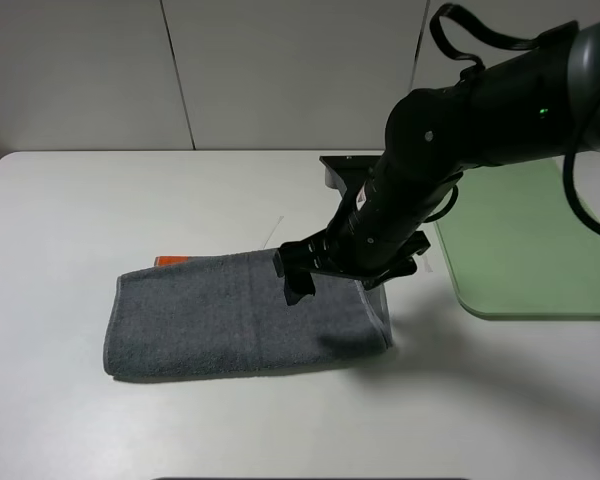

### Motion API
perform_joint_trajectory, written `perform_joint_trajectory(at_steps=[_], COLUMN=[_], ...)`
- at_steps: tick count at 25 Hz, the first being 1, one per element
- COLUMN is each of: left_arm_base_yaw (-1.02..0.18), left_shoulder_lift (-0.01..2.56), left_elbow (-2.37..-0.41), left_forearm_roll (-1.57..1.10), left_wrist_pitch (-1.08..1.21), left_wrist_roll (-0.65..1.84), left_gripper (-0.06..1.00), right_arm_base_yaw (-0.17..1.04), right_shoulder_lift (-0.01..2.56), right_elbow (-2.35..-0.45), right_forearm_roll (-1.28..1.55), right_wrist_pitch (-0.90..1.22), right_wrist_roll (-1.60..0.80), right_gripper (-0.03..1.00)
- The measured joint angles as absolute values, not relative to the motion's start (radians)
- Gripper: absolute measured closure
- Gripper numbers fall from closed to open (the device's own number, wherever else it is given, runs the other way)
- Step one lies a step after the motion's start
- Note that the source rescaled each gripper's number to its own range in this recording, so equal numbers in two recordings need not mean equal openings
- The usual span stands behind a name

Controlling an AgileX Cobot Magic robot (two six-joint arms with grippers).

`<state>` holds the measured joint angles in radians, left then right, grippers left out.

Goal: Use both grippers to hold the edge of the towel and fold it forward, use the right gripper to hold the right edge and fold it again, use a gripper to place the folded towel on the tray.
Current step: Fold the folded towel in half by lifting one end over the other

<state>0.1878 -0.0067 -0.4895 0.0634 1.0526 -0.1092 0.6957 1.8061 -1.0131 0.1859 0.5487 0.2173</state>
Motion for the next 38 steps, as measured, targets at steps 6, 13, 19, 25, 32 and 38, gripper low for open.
perform_joint_trajectory(at_steps=[6, 13, 19, 25, 32, 38], left_arm_base_yaw=[0.188, 0.188, 0.188, 0.188, 0.188, 0.188], left_shoulder_lift=[-0.007, -0.007, -0.007, -0.007, -0.008, -0.008], left_elbow=[-0.489, -0.489, -0.489, -0.489, -0.489, -0.489], left_forearm_roll=[0.063, 0.063, 0.063, 0.063, 0.063, 0.063], left_wrist_pitch=[1.053, 1.053, 1.053, 1.053, 1.053, 1.053], left_wrist_roll=[-0.109, -0.109, -0.108, -0.108, -0.108, -0.107], left_gripper=[0.00, 0.00, 0.00, 0.00, 0.00, 0.00], right_arm_base_yaw=[0.625, 0.579, 0.555, 0.544, 0.544, 0.544], right_shoulder_lift=[1.869, 1.929, 1.966, 1.997, 2.007, 2.008], right_elbow=[-1.013, -1.013, -1.013, -1.014, -1.015, -1.017], right_forearm_roll=[0.180, 0.132, 0.089, 0.048, 0.035, 0.033], right_wrist_pitch=[0.510, 0.453, 0.398, 0.392, 0.391, 0.399], right_wrist_roll=[0.231, 0.287, 0.289, 0.311, 0.315, 0.315], right_gripper=[-0.03, -0.03, -0.03, -0.03, -0.03, -0.03])
